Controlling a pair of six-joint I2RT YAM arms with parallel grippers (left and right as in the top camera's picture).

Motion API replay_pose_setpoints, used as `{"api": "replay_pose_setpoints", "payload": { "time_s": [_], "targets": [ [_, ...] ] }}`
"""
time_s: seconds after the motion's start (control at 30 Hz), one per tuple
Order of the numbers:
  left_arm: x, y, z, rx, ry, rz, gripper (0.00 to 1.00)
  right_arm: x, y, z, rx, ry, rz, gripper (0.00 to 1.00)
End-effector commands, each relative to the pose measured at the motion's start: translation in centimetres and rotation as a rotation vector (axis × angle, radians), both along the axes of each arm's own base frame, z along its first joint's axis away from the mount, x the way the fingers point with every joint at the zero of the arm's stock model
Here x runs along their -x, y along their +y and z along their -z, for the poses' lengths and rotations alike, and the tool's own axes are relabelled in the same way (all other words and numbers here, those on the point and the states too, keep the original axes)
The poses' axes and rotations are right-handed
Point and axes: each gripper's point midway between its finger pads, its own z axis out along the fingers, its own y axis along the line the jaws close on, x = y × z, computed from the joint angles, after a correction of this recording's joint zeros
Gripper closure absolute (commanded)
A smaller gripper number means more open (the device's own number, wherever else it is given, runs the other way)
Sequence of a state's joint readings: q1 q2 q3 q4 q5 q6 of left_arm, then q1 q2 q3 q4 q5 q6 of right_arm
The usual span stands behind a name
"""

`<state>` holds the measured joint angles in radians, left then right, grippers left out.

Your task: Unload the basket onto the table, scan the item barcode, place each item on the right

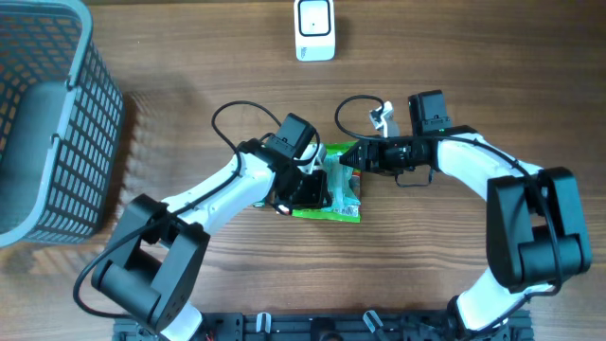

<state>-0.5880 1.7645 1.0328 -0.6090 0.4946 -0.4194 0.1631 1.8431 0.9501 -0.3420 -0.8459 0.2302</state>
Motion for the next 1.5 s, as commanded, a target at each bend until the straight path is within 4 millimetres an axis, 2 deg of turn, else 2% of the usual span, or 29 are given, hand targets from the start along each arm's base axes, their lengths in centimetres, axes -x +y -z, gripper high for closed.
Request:
{"api": "replay_pose_setpoints", "payload": {
  "time_s": [0.0,0.27,0.33,0.37,0.4,0.43,0.47,0.6,0.77,0.83,0.87,0.9,0.93,0.97,1.17,1.23,1.47],
  "targets": [
    [0.6,0.1,1.2,-0.026,0.016,0.026,0.74,0.5,-0.2,1.5,0.017,0.061,0.023,0.45],
    [1.7,-0.7,2.1,-0.044,0.027,0.066,0.72,0.6,-0.2,1.5,0.019,0.049,0.01,0.59],
    [1.8,-0.8,2.5,-0.047,0.032,0.07,0.76,0.6,-0.2,1.5,0.02,0.045,0.005,0.64],
    [1.7,-0.8,2.5,-0.046,0.03,0.07,0.78,0.6,-0.2,1.5,0.02,0.044,0.005,0.69],
    [1.7,-0.8,2.5,-0.044,0.028,0.07,0.82,0.5,-0.2,1.5,0.02,0.04,0.005,0.8],
    [1.7,-0.8,2.5,-0.044,0.028,0.069,0.92,0.3,-0.1,1.4,0.018,0.029,0.005,0.95],
    [1.7,-0.8,2.5,-0.044,0.028,0.069,0.96,0.2,-0.1,1.4,0.016,0.022,0.005,0.96],
    [1.2,-0.2,1.8,-0.04,0.016,0.065,0.96,-0.1,0.1,0.3,-0.009,-0.027,-0.022,0.96],
    [-1.1,2.3,-0.6,-0.033,-0.057,0.006,0.96,-0.4,0.1,-1.4,-0.013,-0.076,-0.02,0.96],
    [-1.6,2.7,-0.9,-0.029,-0.063,-0.013,0.96,-0.5,0.1,-1.5,-0.015,-0.072,-0.012,0.96],
    [-1.6,2.8,-0.9,-0.03,-0.062,-0.015,0.89,-0.5,0.1,-1.4,-0.014,-0.07,-0.012,0.96],
    [-1.4,2.8,-0.8,-0.034,-0.056,-0.015,0.68,-0.4,0.1,-1.4,-0.014,-0.064,-0.012,0.96],
    [-1.2,2.9,-0.8,-0.038,-0.048,-0.012,0.56,-0.3,0.1,-1.4,-0.013,-0.062,-0.012,0.96],
    [-1.0,2.9,-0.7,-0.041,-0.045,-0.003,0.53,-0.3,0.1,-1.4,-0.014,-0.061,-0.012,0.96],
    [-0.3,2.2,-0.2,0.023,-0.085,0.098,0.55,-0.3,0.1,-1.4,-0.013,-0.062,-0.012,0.95],
    [-0.4,1.6,0.0,0.068,-0.11,0.108,0.62,-0.3,0.1,-1.4,-0.013,-0.062,-0.012,0.95],
    [-0.5,-0.9,-1.3,0.235,-0.158,0.162,0.63,-0.4,-0.1,-1.1,0.005,-0.06,-0.005,0.95]
  ]
}}
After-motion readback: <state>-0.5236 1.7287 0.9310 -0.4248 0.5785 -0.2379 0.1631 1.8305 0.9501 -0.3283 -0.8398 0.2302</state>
